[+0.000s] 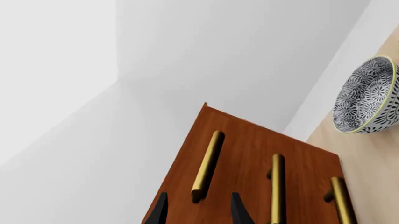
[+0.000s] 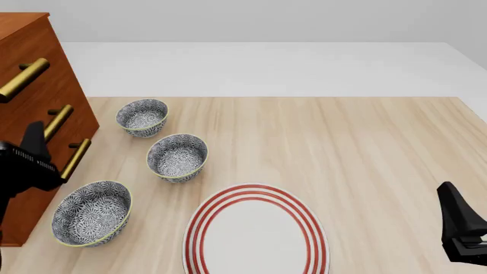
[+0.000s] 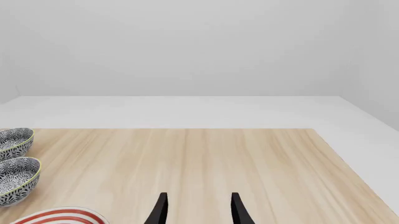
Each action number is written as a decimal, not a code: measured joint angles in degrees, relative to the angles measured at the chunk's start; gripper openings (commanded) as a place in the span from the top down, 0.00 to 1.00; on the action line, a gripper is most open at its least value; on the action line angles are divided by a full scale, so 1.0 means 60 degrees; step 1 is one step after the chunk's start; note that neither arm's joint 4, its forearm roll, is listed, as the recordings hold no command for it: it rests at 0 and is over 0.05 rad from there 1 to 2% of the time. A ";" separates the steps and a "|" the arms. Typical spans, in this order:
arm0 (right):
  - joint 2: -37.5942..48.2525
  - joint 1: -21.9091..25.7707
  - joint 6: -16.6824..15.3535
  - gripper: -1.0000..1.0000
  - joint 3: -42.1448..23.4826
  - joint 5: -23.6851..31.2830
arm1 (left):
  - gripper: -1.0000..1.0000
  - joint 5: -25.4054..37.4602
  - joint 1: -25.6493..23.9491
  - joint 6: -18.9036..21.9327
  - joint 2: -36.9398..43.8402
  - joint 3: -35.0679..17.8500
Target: Open the top drawer of the cabinet.
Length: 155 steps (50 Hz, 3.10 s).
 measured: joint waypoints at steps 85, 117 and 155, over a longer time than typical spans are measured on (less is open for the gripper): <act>-0.0066 0.0058 0.0011 0.00 -0.0692 0.0756 | 0.00 -0.0001 0.0849 0.0222 0.1940 -0.1668; -0.0071 0.0065 0.0010 0.00 -0.0757 0.0826 | 1.00 -0.0002 0.0482 0.0664 0.1672 -0.1525; -0.0070 0.0067 0.0012 0.00 -0.0742 0.0812 | 1.00 -0.0002 -0.0089 0.1274 0.1551 -0.1363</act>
